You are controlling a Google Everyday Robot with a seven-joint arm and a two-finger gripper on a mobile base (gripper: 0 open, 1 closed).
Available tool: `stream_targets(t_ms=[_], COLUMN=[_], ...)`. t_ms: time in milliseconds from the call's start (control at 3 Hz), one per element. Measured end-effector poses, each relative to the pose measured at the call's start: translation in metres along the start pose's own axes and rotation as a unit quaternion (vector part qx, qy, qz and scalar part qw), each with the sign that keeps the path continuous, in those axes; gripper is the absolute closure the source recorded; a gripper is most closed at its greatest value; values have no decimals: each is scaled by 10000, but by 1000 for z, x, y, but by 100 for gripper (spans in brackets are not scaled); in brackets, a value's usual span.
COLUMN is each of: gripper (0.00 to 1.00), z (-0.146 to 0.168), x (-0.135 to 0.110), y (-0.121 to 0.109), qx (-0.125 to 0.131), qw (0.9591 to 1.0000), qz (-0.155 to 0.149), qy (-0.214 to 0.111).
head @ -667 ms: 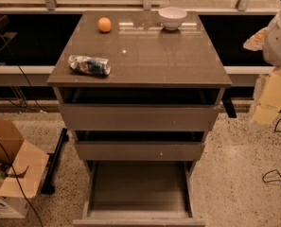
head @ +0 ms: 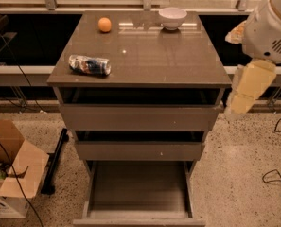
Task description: Place redbull can into bottom drawer
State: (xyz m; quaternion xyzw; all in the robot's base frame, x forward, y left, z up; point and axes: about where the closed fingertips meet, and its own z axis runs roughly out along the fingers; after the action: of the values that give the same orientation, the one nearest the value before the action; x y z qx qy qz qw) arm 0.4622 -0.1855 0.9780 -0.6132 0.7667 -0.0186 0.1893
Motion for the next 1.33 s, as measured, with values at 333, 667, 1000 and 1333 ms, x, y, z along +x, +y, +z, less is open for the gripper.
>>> stream_targets(t_ms=[333, 667, 1000, 1333], gripper=[0, 0, 0, 0], z=[17, 43, 62, 65], x=[-38, -82, -110, -112], y=[-14, -31, -50, -52], qx=[-38, -238, -375, -386], qw=[9989, 9949, 9915, 9915], qz=[-105, -260, -375, -351], qy=[-454, -946, -1188, -1192])
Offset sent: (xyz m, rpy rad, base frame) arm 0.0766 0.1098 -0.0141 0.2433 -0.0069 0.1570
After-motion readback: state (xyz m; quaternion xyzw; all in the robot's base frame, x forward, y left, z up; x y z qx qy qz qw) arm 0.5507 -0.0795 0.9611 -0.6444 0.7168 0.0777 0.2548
